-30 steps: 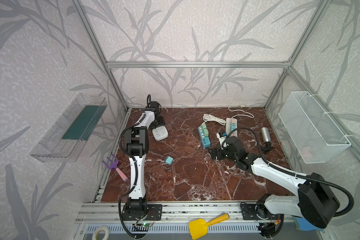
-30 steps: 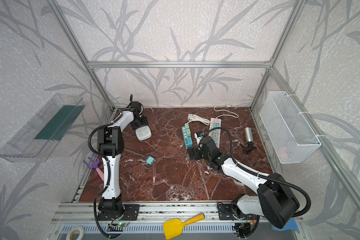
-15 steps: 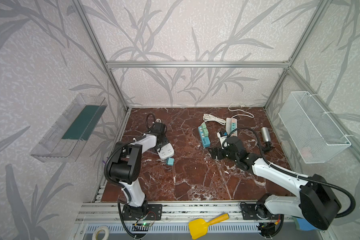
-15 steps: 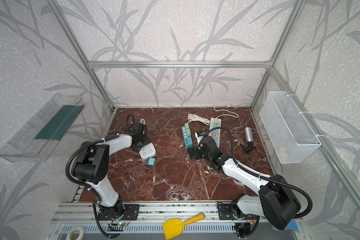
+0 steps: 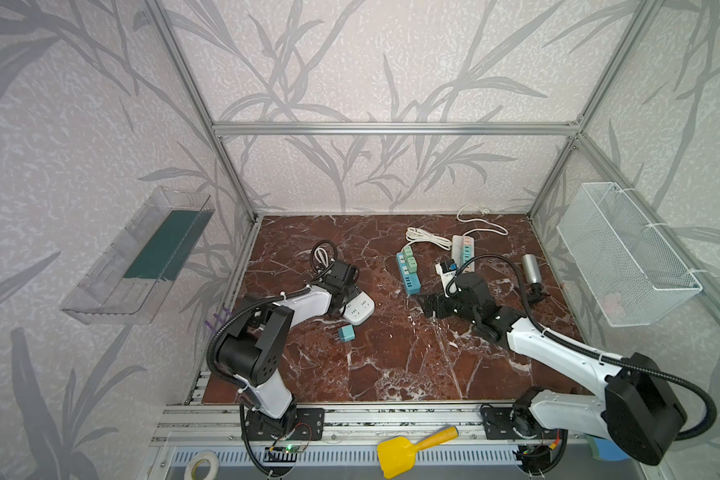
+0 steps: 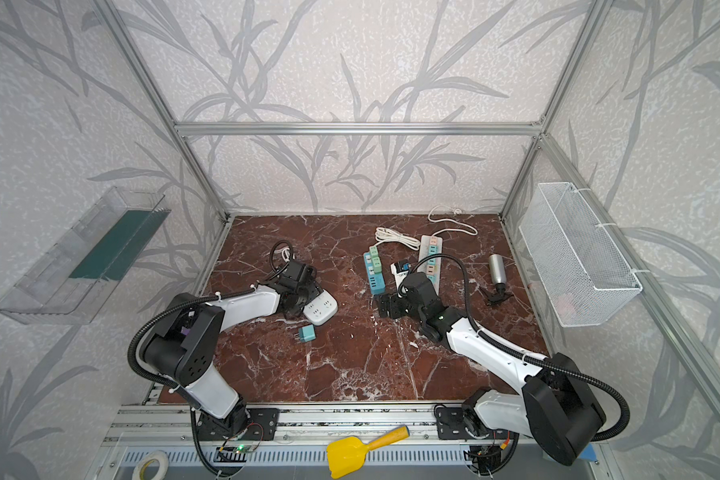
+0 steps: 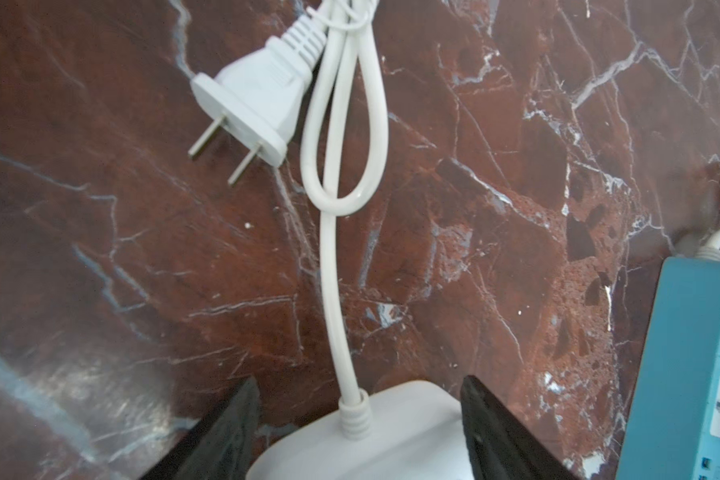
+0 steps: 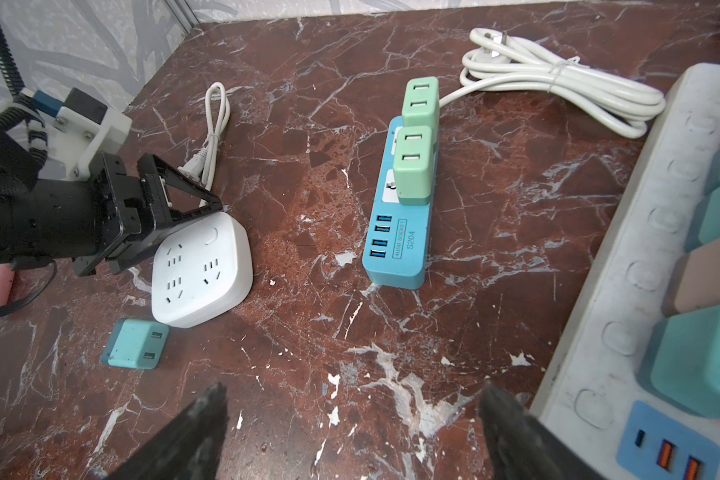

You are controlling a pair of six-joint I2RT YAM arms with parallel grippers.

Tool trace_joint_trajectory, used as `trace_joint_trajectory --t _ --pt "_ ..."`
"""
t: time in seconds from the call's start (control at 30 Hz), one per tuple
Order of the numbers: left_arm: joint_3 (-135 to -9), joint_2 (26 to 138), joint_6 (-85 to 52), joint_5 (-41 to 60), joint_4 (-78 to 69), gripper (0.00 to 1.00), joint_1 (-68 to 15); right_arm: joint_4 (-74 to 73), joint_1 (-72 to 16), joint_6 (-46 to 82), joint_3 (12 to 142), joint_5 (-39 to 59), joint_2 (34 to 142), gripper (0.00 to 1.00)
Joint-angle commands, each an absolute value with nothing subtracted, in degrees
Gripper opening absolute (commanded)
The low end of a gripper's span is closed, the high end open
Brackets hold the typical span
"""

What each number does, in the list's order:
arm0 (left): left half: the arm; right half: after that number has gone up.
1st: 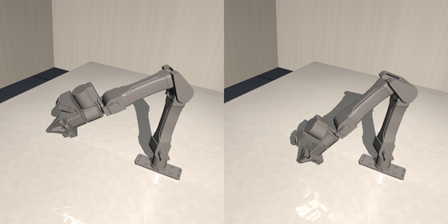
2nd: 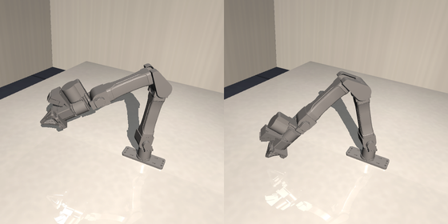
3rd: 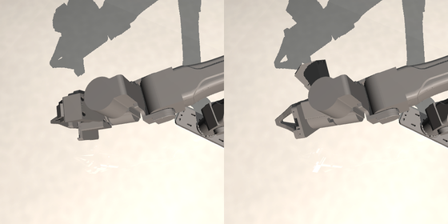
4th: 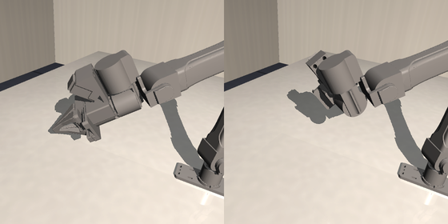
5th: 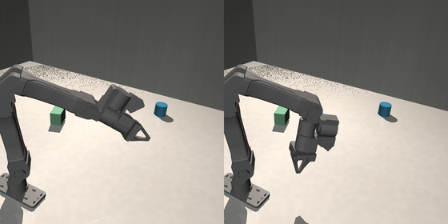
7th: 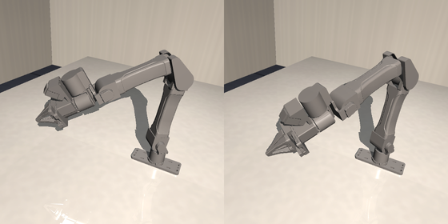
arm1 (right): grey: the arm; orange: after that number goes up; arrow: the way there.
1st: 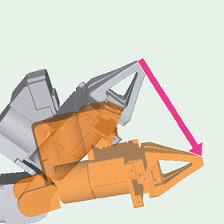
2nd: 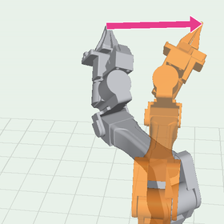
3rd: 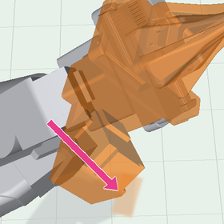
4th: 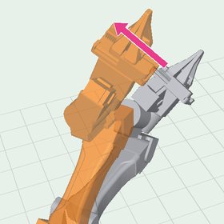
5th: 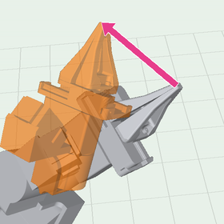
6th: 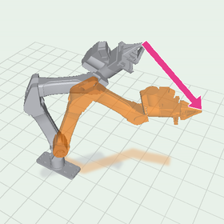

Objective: Insert the plug

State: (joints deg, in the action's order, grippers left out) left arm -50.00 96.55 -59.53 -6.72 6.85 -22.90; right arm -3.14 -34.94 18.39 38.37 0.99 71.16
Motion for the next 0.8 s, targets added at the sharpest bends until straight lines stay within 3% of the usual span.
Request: trace_joint_trajectory --t 0.0,0.4,0.77 --pt "-50.1 94.0 -58.4 -4.3 7.4 0.78 -22.7 -3.4 -35.4 18.4 38.4 1.2 71.4 0.93" --pt "-47.0 79.0 -42.6 0.9 26.4 0.81 -25.0 -2.7 -35.8 18.0 38.7 0.5 70.9 0.93" --pt "-44.1 81.3 -44.1 9.2 18.2 0.84 -29.9 -2.7 -36.1 17.4 38.8 -0.3 72.0 0.93"
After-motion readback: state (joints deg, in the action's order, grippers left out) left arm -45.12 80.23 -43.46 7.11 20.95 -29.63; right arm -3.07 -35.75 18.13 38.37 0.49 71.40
